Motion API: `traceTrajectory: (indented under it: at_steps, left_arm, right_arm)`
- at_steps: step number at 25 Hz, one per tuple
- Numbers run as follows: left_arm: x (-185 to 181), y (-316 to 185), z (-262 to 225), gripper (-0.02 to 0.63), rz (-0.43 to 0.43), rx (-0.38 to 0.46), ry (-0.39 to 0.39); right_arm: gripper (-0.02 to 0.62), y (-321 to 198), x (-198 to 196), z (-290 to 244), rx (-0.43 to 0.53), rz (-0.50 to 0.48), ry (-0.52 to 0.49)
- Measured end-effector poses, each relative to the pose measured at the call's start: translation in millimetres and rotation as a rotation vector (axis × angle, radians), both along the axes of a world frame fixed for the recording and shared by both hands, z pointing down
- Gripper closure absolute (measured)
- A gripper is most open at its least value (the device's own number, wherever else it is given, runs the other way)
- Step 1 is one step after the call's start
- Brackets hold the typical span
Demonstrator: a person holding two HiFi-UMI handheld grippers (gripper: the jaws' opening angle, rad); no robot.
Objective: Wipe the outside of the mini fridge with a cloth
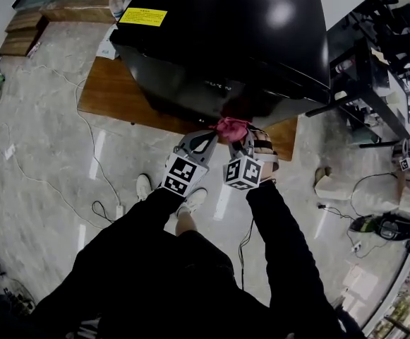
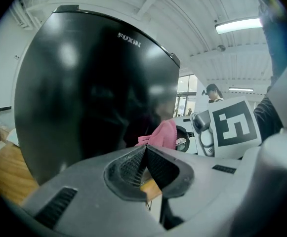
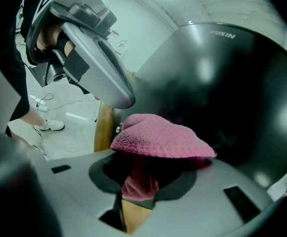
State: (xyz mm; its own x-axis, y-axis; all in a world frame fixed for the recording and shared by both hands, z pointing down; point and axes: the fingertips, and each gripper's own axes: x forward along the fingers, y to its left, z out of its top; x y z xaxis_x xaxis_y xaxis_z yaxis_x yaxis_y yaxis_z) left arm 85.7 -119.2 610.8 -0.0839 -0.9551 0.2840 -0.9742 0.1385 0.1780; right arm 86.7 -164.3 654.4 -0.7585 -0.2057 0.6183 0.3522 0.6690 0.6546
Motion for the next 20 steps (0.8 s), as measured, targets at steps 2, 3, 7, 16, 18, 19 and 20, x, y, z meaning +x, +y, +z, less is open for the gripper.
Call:
traceTrajectory:
  at_steps: [2, 3, 7, 16, 18, 19, 20]
  left_arm:
    - [-1, -2, 13, 0.601, -0.006, -0.02, 0.0]
    - [-2, -2, 20, 0.601, -0.011, -0.028, 0.004]
    - [-12, 0, 45, 0.601, -0.052, -0.044, 0.027]
    - [-5, 3, 68, 0.601, -0.047, -0.085, 0.054]
    - [-5, 8, 68, 0.601, -0.051, -0.096, 0.056]
    - [-8, 11, 67, 0.601, -0.057, -0.095, 0.055]
    - [-11, 14, 66, 0.601, -0.064, -0.092, 0.054]
  right_arm:
    - [0.469, 0, 1, 17, -0.012, -0.004, 0.032]
    - [0.471, 0, 1, 26, -0.017, -0.006, 0.046]
    - [0.471, 0, -1, 59, -0.039, -0.003, 0.106]
    - [0.471, -2, 4, 128, -0.09, 0.049, 0.254]
    - [0.469, -2, 7, 139, -0.106, 0.068, 0.279]
    - [0.469, 0, 7, 142, -0.116, 0.073, 0.287]
    - [0.468, 3, 7, 142, -0.127, 0.073, 0.289]
